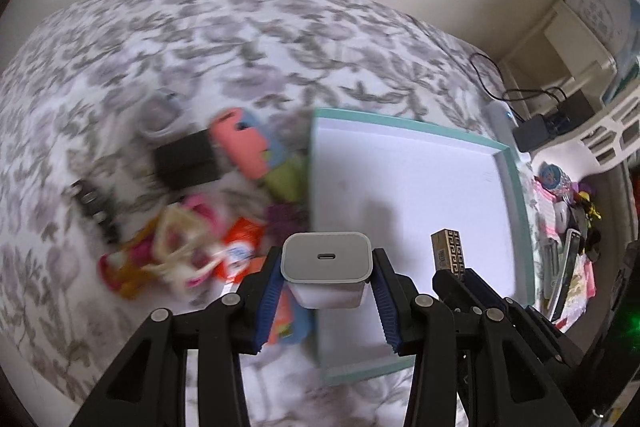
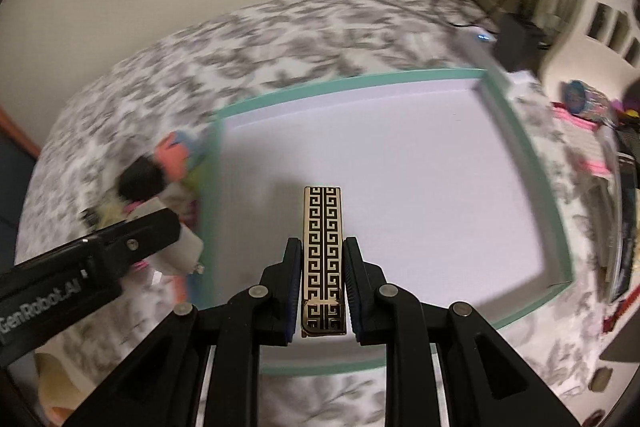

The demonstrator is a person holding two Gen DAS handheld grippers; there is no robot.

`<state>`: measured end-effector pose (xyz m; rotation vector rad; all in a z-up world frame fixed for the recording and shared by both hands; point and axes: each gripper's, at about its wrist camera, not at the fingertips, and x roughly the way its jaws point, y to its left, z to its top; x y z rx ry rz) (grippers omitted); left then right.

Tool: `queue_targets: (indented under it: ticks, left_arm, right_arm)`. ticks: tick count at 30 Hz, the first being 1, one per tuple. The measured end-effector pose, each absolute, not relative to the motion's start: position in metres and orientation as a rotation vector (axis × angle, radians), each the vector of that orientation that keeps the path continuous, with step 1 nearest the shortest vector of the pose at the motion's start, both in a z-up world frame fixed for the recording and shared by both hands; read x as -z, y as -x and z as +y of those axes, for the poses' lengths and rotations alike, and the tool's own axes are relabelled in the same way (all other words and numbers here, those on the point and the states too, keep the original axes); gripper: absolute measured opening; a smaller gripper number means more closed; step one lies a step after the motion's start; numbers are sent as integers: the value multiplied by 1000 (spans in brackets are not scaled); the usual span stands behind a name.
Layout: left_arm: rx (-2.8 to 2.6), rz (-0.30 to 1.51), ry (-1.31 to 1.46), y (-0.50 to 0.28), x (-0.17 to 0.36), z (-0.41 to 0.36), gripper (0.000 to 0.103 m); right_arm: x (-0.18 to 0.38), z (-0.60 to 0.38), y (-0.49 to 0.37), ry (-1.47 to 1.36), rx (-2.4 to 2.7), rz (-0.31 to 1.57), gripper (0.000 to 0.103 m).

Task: Organize rigid objects
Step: 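Carry the gold bar and white cube into the teal-rimmed tray and release both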

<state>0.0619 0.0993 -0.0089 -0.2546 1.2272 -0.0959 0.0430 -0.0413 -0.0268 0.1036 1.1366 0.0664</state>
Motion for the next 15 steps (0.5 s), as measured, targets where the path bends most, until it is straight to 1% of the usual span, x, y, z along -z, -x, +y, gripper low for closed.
queue_targets:
  ticks: [7, 15]
  left_arm:
    - [140, 1261, 209, -81, 28, 58, 46]
    - [159, 1272, 165, -85, 49, 41, 46]
  right_arm:
    - [42, -86, -55, -134, 51, 1156, 22]
    - [54, -106, -58, -149, 100, 1184, 22]
